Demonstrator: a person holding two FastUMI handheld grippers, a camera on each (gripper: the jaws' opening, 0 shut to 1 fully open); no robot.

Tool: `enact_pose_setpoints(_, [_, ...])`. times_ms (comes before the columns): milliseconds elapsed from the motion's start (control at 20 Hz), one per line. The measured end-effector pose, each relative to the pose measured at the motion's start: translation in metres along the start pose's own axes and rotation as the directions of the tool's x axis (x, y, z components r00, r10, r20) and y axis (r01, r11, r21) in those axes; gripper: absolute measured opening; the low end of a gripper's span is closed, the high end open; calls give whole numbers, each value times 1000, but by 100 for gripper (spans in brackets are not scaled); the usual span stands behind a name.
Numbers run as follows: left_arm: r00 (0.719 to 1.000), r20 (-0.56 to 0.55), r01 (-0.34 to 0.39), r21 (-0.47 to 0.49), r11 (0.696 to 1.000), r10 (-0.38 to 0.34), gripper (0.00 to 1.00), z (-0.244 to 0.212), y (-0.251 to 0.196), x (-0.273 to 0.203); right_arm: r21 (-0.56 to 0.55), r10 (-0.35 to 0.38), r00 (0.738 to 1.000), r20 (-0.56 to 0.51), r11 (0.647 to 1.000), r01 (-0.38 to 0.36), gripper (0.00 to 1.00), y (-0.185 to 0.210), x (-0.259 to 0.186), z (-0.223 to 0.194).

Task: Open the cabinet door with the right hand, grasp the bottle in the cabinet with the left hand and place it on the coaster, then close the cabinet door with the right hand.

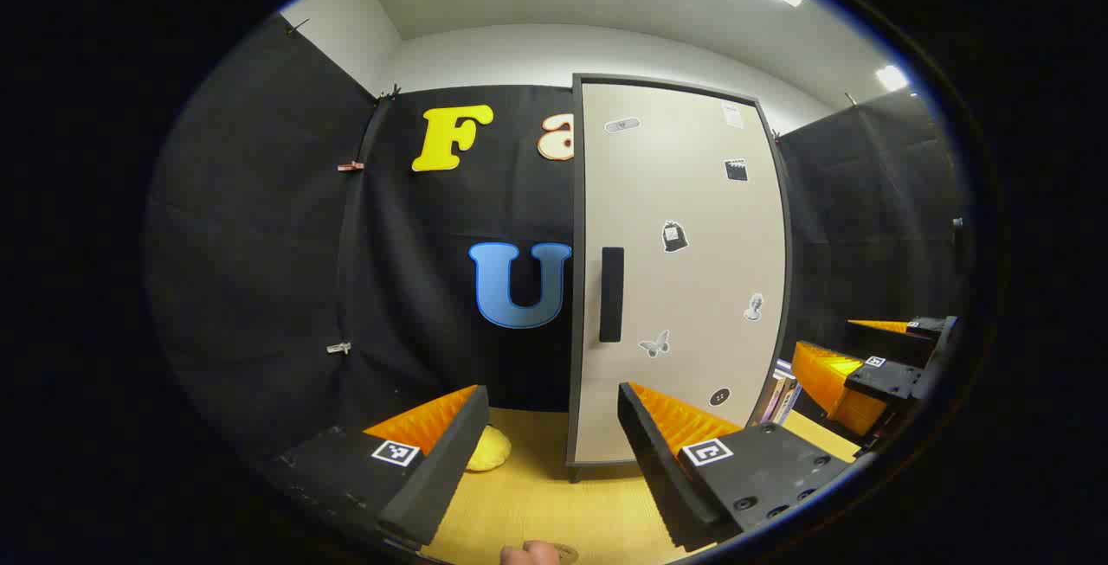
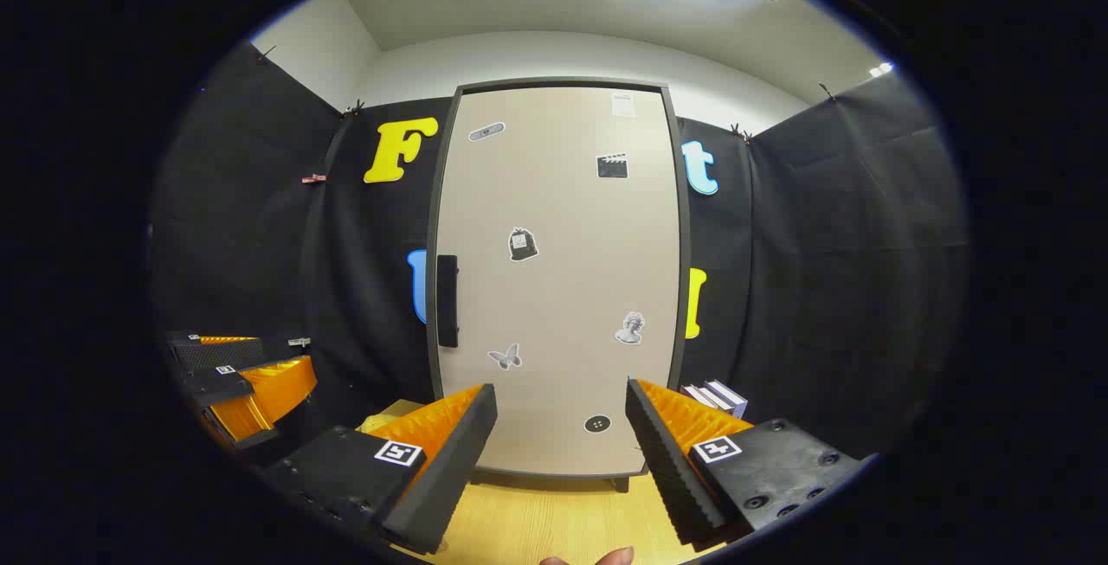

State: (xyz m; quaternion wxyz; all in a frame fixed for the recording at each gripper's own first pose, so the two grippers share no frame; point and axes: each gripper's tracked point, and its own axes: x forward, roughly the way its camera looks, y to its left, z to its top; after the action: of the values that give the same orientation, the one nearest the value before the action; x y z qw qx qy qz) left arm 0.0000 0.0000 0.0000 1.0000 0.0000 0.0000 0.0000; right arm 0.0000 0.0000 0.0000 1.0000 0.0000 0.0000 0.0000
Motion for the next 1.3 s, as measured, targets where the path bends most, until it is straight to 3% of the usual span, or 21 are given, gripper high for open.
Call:
enact_pose_setpoints(850, [1000, -2, 13, -26, 1000, -13, 94, -1, 10, 7, 7, -14, 1000, 1, 1000, 14, 97, 8, 6, 1])
enact_pose_setpoints(1300, [1000, -11, -8, -27, 1000, 7, 94, -8, 40, 16, -3, 19, 1000, 0, 1000, -19, 97, 44, 49, 9])
